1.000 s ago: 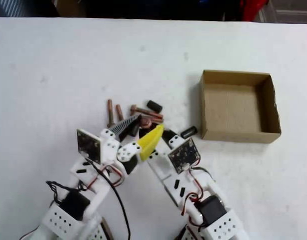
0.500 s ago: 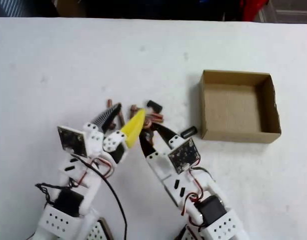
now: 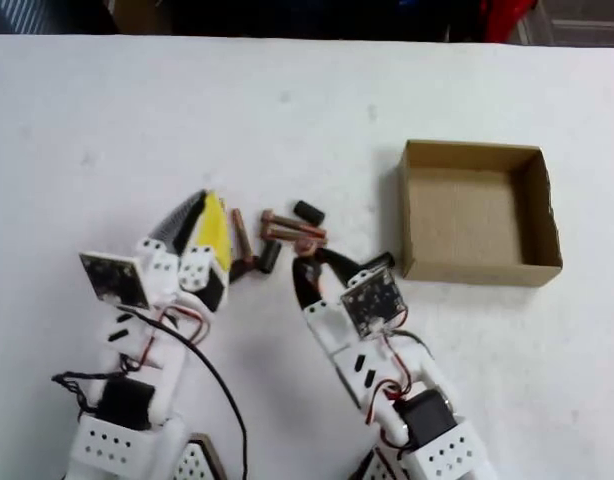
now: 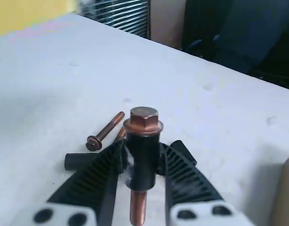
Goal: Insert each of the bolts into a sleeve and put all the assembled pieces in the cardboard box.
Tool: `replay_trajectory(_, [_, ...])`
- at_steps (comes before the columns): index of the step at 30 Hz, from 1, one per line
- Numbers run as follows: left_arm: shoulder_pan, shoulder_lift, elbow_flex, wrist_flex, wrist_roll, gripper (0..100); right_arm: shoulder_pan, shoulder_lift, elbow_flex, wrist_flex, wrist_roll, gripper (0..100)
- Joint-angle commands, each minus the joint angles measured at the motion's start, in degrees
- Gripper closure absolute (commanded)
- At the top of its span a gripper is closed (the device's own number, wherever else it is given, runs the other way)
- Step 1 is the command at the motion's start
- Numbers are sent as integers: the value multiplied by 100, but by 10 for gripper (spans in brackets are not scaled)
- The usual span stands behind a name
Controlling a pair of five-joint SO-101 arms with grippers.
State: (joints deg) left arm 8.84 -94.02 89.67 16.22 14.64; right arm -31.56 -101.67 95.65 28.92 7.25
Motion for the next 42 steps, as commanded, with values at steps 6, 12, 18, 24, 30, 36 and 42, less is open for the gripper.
replay_trajectory(6, [-453, -840, -334, 1125, 18, 928, 268, -127, 0, 4, 9, 982])
replay_trajectory(12, [-505, -1051, -501, 1908, -519, 928, 620, -127, -220, 171, 9, 982])
replay_trajectory(18, [-514, -1051, -457, 2084, -501, 928, 1007, -110, -941, 1191, 9, 982])
replay_trajectory(24, [-1042, -1051, -448, 2664, -501, 928, 1270, -75, -1459, 1736, 18, 982])
replay_trajectory(30, [-1103, -1051, -44, 3086, -501, 928, 1288, -75, -2338, 2607, 18, 982])
replay_trajectory(36, [-1095, -1051, 387, 3077, -519, 928, 1429, 426, -3279, 3002, 404, 983])
replay_trajectory(42, [-1103, -1051, 457, 3077, -536, 928, 2114, 2176, -4246, 2958, 448, 982])
